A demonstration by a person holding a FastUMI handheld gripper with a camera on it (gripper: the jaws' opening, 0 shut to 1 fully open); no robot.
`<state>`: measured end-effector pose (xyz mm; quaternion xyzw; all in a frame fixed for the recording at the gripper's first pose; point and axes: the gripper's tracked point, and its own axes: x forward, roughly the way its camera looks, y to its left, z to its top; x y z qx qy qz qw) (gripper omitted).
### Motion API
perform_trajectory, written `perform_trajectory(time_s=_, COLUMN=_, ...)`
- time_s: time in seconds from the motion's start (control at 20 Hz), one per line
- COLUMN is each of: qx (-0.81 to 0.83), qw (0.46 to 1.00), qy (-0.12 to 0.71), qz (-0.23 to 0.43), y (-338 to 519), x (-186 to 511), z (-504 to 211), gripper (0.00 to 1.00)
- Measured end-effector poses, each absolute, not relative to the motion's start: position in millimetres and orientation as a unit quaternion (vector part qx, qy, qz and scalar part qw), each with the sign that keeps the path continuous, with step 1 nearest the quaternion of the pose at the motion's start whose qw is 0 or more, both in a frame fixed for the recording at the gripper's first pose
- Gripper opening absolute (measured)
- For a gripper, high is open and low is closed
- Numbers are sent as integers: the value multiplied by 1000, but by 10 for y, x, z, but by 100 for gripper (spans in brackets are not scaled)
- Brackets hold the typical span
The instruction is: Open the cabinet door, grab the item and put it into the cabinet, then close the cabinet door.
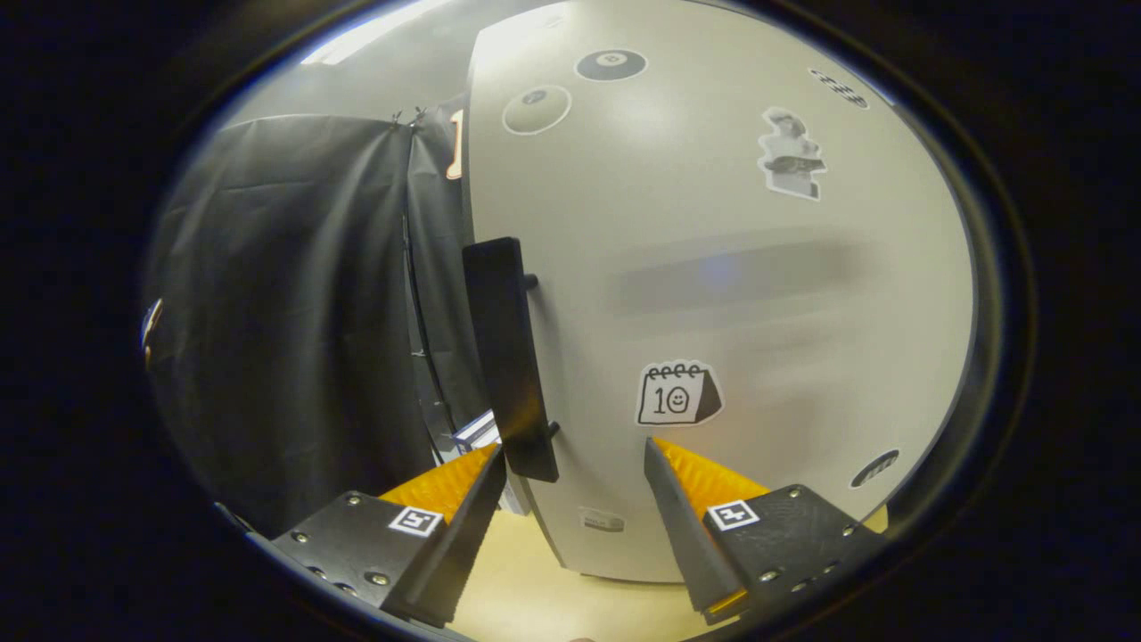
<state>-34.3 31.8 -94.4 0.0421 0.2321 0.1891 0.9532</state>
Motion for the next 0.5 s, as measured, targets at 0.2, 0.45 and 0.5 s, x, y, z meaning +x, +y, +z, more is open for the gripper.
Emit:
perform_trajectory(time_s=0.2, qx=39, qw=957, qy=216, qz=189, y=168, x=-427, z=-825, gripper=92)
perform_trajectory(time_s=0.45, qx=34, qw=970, qy=181, qz=155, y=-286, x=-409, z=-603, gripper=92)
perform_trajectory(time_s=0.5, qx=30, qw=973, qy=174, qz=146, y=-420, x=-398, z=-556, gripper=92)
